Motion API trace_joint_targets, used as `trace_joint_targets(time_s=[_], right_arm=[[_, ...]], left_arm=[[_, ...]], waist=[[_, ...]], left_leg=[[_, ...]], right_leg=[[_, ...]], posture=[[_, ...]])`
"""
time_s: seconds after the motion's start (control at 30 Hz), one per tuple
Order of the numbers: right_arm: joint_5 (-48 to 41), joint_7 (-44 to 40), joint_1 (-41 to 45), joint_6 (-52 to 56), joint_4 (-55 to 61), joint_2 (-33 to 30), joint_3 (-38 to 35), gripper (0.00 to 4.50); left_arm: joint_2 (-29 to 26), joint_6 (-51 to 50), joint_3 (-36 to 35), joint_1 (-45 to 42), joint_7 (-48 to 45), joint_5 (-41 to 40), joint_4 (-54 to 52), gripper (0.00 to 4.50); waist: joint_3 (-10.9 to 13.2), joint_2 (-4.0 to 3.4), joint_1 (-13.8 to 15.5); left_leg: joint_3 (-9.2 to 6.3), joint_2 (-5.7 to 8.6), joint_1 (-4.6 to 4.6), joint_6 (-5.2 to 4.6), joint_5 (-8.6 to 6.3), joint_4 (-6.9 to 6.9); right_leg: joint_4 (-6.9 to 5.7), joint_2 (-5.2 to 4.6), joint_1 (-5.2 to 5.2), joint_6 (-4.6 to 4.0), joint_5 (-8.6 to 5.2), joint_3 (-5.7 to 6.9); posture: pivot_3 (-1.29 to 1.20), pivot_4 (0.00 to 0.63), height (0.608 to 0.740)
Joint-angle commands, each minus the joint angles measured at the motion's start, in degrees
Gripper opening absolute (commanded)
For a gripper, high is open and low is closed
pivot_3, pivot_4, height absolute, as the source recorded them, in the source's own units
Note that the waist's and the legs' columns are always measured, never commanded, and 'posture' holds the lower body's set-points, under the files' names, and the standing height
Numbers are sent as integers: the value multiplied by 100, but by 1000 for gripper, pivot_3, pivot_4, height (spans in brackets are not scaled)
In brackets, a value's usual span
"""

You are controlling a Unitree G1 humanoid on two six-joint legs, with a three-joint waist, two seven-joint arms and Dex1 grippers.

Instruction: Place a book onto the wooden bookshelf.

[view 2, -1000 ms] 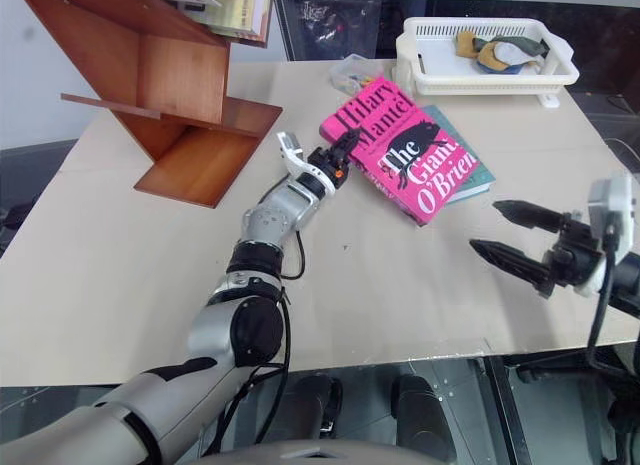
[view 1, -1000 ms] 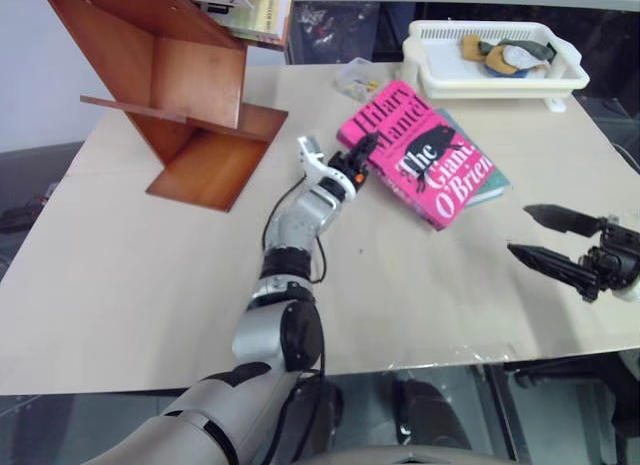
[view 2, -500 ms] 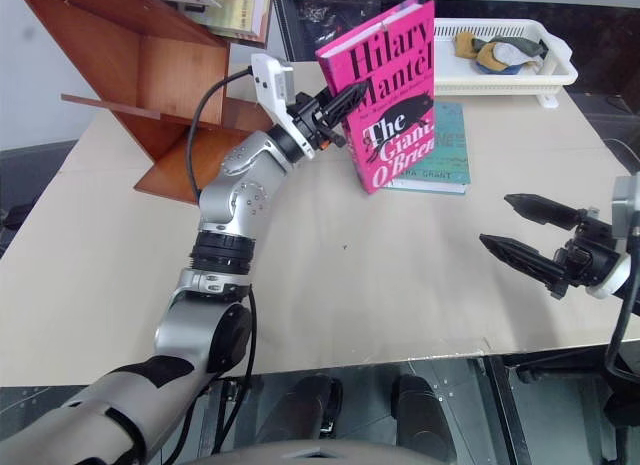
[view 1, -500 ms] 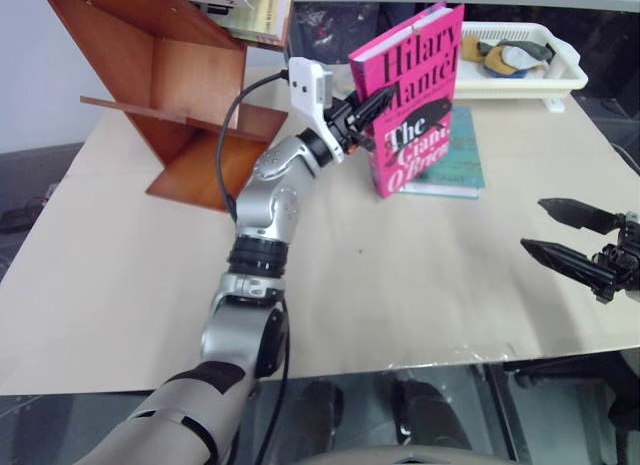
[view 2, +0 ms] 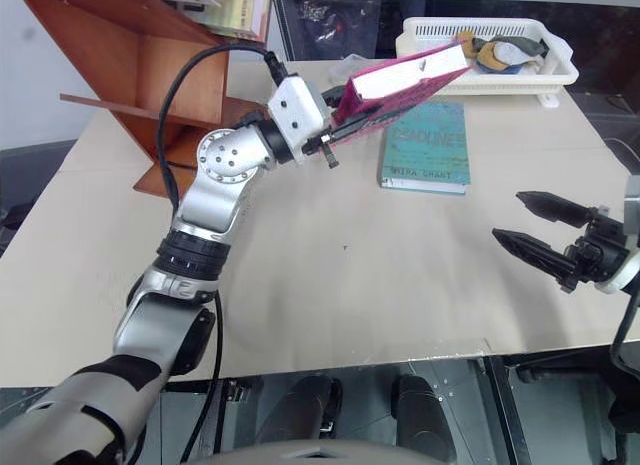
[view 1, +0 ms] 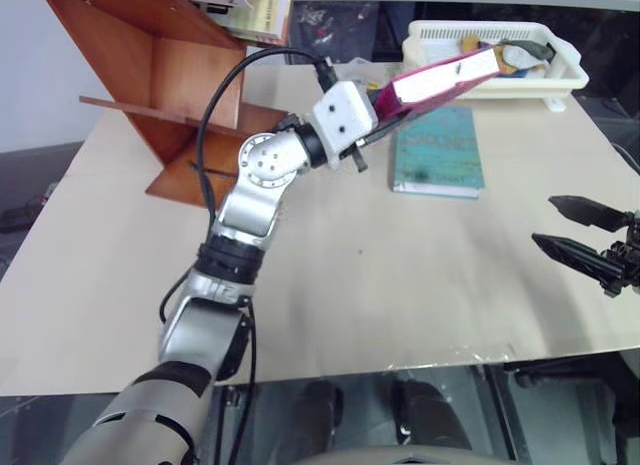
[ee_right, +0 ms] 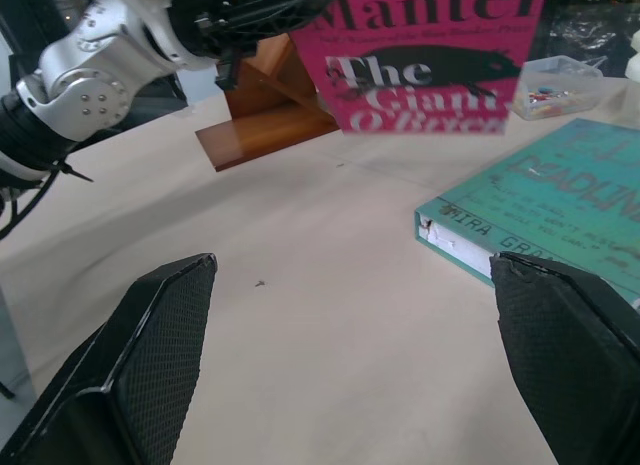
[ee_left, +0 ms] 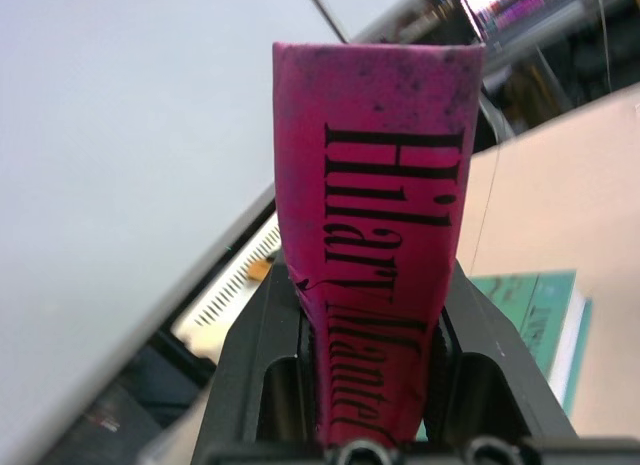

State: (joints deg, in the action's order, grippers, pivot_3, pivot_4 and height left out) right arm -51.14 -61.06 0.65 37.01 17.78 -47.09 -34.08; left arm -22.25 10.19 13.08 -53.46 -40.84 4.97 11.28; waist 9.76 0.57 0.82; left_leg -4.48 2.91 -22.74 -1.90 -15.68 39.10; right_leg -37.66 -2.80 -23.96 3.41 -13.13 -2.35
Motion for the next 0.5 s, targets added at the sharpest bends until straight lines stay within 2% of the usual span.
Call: trace_joint_targets(time_s=[0.03, 0.1, 0.3, 0.5], right_arm=[[-35, -115, 122, -136, -53, -143, -22, 4500], [-18, -210, 164, -168, -159, -183, -27, 4500], [-49, -677, 323, -322, -641, -357, -85, 4500], [-27, -1312, 1147, -656, -1602, -265, 234, 4500]], left_arm=[[-340, 467, 203, -387, -92, 616, -503, 793], [-591, 582, 368, -523, -249, 959, -563, 793], [-1109, 335, 483, -964, -857, 1283, -686, 793], [-1483, 131, 612, -1229, -1526, 1510, -603, 793]], waist=[[1, 2, -1], [2, 1, -1], [3, 0, -8], [4, -1, -54]], left_leg=[[0, 0, 0, 0, 0, 0], [1, 0, -1, -1, -1, 0], [2, 1, -1, -4, -1, 1], [6, -2, 2, -5, -1, 2]], right_leg=[[0, 0, 0, 0, 0, 0], [0, 1, 0, 0, 0, 1], [0, 4, 1, 1, 0, 2], [-1, 11, 1, 1, -1, 0]], posture=[[0, 150, 740], [0, 150, 740], [0, 150, 740], [0, 150, 740]])
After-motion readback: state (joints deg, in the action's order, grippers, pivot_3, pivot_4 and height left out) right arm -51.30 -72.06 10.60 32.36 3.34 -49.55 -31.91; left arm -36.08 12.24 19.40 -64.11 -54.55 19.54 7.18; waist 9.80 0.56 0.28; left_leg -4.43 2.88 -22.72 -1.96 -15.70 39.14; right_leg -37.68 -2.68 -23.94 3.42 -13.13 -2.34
